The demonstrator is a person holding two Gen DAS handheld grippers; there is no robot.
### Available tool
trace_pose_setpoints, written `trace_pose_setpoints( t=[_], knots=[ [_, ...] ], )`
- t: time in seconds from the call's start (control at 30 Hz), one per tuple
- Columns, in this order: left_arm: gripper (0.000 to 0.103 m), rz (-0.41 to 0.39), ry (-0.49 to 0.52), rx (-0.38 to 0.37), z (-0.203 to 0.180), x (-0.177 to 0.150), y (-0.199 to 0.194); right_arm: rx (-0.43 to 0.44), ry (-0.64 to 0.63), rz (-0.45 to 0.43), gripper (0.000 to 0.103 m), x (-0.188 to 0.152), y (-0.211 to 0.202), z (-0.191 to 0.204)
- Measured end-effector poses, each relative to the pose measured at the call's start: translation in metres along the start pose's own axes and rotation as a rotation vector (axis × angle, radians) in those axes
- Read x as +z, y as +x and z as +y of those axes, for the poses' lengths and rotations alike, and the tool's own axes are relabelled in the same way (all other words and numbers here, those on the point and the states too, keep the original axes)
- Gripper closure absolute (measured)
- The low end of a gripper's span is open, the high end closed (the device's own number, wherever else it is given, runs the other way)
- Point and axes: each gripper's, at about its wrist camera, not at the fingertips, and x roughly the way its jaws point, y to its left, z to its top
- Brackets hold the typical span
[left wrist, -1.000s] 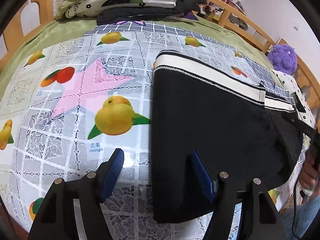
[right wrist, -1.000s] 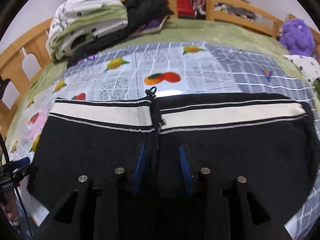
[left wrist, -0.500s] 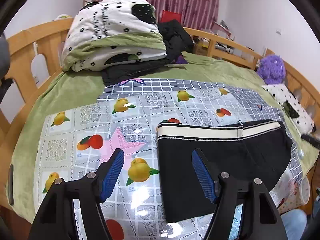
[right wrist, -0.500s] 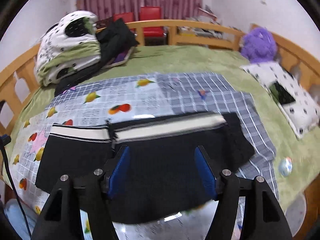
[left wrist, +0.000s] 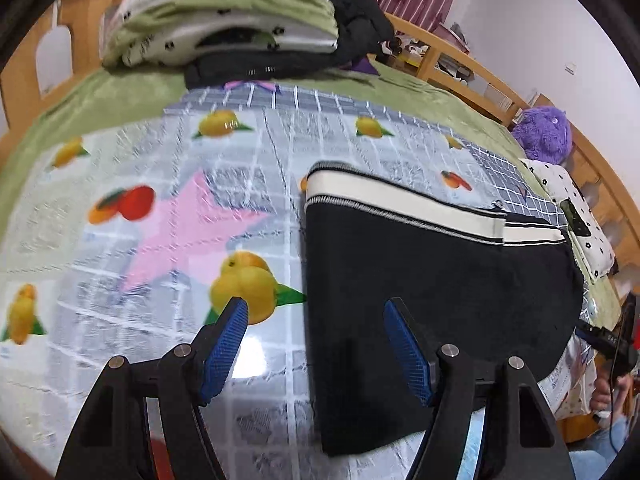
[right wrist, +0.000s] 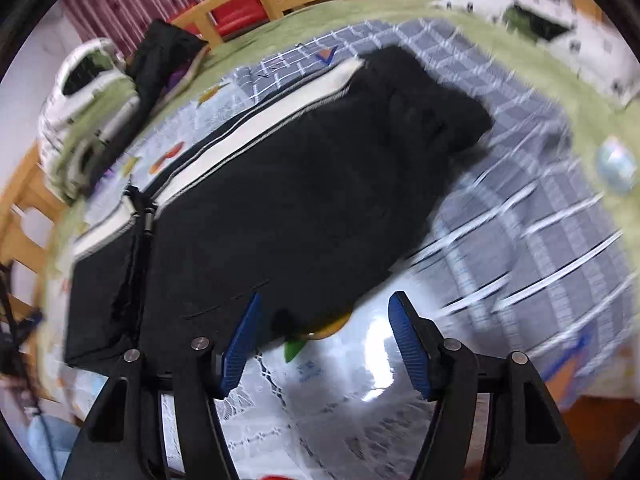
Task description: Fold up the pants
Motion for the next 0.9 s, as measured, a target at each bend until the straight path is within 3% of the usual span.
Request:
trace_pose_setpoints(
  t=[0.07, 0.17, 0.27, 0.3, 0.33, 0.4, 0.47, 0.63, 0.8, 0.9],
  knots=[
    [0.036, 0.023, -0.028, -0.032, 0.005, 0.0, 0.017, 0.087, 0.048, -0.006, 0.038, -0.006, 0.012, -0.008],
    [0.037, 0.067, -0.067, -0.102, 0.009, 0.001, 0.048, 0.126, 0.072, -0.052, 0.038, -0.005, 0.024, -0.011],
    [0.04, 0.034, -0.067, -0.148, 0.005, 0.005, 0.062, 0.17, 0.083, -0.075, 0.041, 0.003, 0.032, -0.007],
    [0.044, 0.029, -0.067, -0.159, 0.002, 0.008, 0.067, 0.176, 0.088, -0.078, 0.051, 0.006, 0.036, -0.006],
    [0.056, 0.034, -0.074, -0.172, 0.0, 0.01, 0.071, 0.171, 0.091, -0.082, 0.065, 0.009, 0.038, -0.004],
    [0.061, 0.054, -0.103, -0.172, -0.006, 0.018, 0.081, 0.135, 0.092, -0.077, 0.085, 0.016, 0.045, -0.001],
    [0.089, 0.073, -0.082, -0.161, -0.015, 0.028, 0.083, 0.123, 0.094, -0.077, 0.091, 0.023, 0.048, 0.003],
    [0.093, 0.018, -0.093, -0.217, -0.014, 0.056, 0.049, 0.083, 0.041, -0.132, 0.094, 0.039, 0.026, 0.035],
    [0.093, -0.088, -0.098, -0.129, 0.023, 0.081, -0.012, 0.188, 0.002, -0.144, 0.094, 0.051, 0.006, 0.082],
    [0.093, -0.132, -0.132, -0.011, 0.063, 0.085, -0.039, 0.288, -0.101, -0.06, 0.094, 0.04, 0.02, 0.131]
  ],
)
